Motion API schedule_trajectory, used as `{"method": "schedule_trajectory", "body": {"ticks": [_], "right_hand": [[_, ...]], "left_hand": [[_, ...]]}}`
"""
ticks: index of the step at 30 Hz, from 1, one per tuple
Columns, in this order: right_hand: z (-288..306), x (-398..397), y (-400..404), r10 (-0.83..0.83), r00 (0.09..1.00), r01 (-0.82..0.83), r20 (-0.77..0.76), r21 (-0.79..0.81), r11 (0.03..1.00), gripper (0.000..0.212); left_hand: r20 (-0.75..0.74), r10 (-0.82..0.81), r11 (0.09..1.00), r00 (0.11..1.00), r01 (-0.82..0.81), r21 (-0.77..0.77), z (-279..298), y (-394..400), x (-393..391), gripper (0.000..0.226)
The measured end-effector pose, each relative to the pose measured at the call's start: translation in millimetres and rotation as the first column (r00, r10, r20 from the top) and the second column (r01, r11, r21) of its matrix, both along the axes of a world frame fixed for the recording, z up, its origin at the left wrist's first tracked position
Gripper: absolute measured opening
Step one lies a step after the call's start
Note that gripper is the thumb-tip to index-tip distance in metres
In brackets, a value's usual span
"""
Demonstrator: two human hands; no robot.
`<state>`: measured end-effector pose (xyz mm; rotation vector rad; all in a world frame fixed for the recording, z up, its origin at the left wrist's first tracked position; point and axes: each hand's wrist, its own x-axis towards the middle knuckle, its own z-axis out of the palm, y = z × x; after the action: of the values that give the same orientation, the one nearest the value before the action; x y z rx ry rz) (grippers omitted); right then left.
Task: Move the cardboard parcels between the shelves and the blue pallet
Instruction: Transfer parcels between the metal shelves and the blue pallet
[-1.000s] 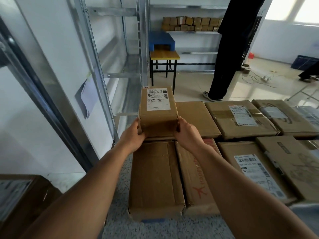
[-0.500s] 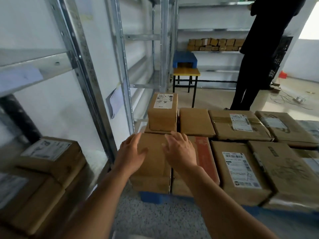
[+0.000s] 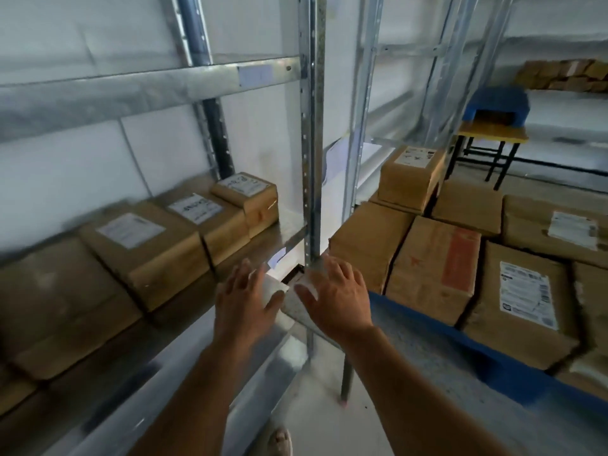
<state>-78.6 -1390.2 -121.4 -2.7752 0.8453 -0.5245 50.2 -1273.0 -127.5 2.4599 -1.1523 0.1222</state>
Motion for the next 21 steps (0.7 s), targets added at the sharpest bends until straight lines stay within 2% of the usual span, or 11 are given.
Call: {"method": "schedule_trajectory", "body": {"ticks": [3, 6, 9, 13, 16, 21], "right_hand": [[3.6, 6.4, 26.0, 0.058, 0.997, -0.057, 0.044, -0.007, 0.998, 0.05], [9.3, 15.0, 52.5, 0.121, 0.992, -0.121, 0.027, -0.028, 0.992, 0.057], [12.8, 21.3, 76.6, 0.171, 0.985, -0.17, 0.023, -0.04, 0.985, 0.06], [17.8, 28.0, 120.4, 0.235, 0.972, -0.233, 0.027, -0.065, 0.97, 0.056], [20.1, 36.7, 161.3, 0.285, 0.954, -0.271, 0.089, -0.141, 0.952, 0.044], [17.8, 51.1, 250.6, 0.425, 0.898, -0.403, 0.11, -0.176, 0.898, 0.042]], "left_hand": [[0.044, 0.092, 0.995, 0.995, -0.09, -0.043, 2.3, 38.6, -9.0, 0.067], [0.067, 0.142, 0.989, 0.988, -0.138, -0.061, 7.9, 68.3, -13.6, 0.076], [0.077, 0.201, 0.979, 0.977, -0.196, -0.06, 6.4, 91.5, -13.5, 0.07], [0.07, 0.277, 0.96, 0.958, -0.273, -0.061, 5.0, 137.1, -11.5, 0.069], [0.078, 0.343, 0.938, 0.936, -0.338, -0.069, 6.1, 185.3, -12.4, 0.068], [0.052, 0.52, 0.854, 0.853, -0.517, -0.058, 4.7, 293.4, -24.7, 0.067]]}}
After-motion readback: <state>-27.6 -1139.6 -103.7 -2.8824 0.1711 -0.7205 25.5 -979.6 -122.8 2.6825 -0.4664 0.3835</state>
